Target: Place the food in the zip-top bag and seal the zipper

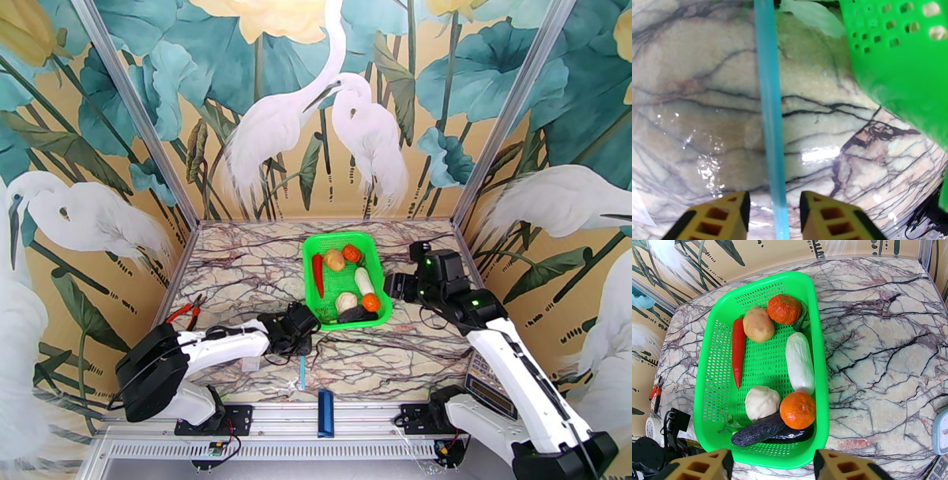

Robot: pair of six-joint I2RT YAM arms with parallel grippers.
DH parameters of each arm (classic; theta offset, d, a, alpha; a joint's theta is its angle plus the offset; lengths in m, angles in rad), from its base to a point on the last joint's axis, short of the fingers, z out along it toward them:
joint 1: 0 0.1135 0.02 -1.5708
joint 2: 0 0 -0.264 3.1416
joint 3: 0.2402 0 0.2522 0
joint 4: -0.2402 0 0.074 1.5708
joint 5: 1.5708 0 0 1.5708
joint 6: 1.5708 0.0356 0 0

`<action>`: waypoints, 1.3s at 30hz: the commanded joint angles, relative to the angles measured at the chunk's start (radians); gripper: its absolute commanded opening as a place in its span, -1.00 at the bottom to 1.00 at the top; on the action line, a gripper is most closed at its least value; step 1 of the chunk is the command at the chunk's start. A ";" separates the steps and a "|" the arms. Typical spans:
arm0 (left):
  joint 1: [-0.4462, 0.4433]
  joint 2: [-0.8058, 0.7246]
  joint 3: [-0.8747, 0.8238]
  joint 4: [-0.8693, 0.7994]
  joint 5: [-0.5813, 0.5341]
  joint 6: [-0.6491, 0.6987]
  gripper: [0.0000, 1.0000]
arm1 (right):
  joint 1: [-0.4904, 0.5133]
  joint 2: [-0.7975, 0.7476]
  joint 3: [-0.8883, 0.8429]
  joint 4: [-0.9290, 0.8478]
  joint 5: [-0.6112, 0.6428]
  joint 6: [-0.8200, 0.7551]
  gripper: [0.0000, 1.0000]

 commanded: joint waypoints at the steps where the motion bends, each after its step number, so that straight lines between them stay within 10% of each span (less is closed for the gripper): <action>1: -0.006 0.019 -0.013 0.034 0.011 0.002 -0.21 | 0.008 -0.010 0.011 -0.006 -0.006 -0.001 0.21; 25: -0.005 -0.035 -0.082 0.050 0.006 -0.023 -0.83 | 0.007 -0.024 -0.018 0.000 -0.047 0.016 0.16; 39: 0.128 -0.435 0.033 -0.195 -0.011 0.068 -1.00 | 0.101 0.022 0.134 -0.052 -0.252 0.068 -0.14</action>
